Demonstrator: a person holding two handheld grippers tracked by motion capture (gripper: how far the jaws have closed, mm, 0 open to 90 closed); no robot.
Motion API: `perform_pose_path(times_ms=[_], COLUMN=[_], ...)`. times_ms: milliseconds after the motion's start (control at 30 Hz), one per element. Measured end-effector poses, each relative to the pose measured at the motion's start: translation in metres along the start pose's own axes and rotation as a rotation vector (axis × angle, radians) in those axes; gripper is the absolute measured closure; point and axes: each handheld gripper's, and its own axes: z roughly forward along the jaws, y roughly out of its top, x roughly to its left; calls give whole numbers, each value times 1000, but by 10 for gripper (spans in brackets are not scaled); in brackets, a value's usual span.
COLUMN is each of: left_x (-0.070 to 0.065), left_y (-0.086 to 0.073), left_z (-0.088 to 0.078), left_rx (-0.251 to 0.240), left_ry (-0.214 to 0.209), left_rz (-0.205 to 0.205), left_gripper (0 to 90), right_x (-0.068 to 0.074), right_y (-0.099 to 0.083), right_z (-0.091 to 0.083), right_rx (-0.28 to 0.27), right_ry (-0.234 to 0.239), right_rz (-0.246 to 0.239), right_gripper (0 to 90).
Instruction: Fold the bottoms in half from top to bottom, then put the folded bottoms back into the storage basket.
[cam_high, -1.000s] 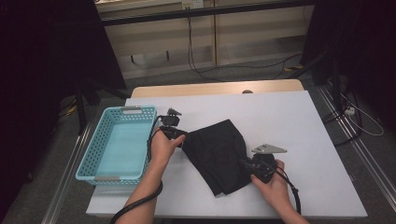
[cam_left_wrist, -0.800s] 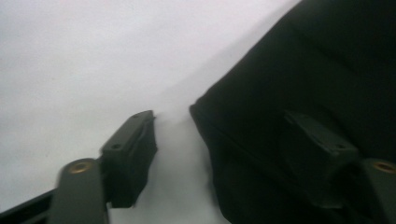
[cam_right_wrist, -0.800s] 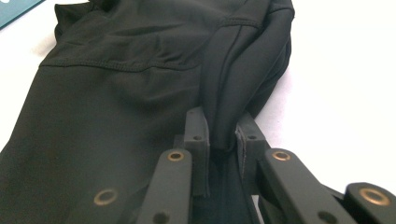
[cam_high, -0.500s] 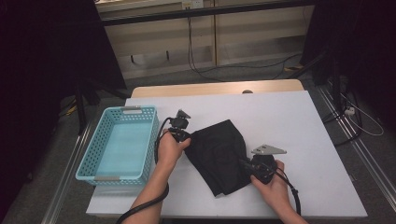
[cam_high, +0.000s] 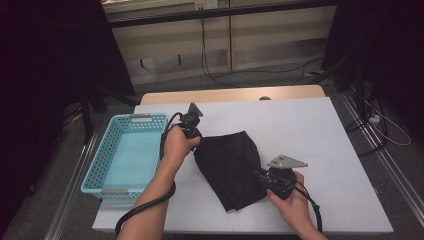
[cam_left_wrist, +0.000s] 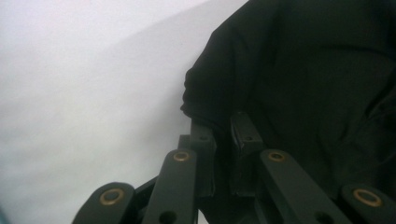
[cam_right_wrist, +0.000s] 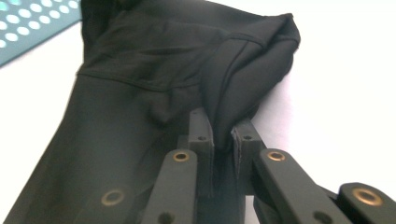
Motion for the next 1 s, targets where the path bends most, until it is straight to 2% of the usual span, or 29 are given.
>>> perform_pose_path(times_ms=[33, 200, 333, 533, 667, 767, 1000], left_x=[0, -1, 1, 4, 6, 9, 12], left_y=[0, 7, 10, 13, 14, 14, 17], left_z=[0, -17, -24, -37, -44, -48, -59], left_rx=[0, 63, 78, 87, 95, 101, 105], left_ry=[0, 28, 27, 37, 40, 36, 48], left_rz=[0, 13, 11, 13, 17, 4, 2], left_gripper=[821, 821, 822, 822, 822, 823, 823], right_x=[3, 14, 19, 25, 31, 35, 43], right_y=[1, 4, 7, 10, 12, 14, 17], right_z=[0, -2, -3, -4, -3, -3, -1], right_rx=[-5, -23, -30, -49, -60, -66, -80], right_ry=[8, 36, 44, 52, 57, 63, 74], right_rz=[1, -14, -27, -32, -52, -52, -63], right_gripper=[815, 815, 815, 815, 815, 815, 815])
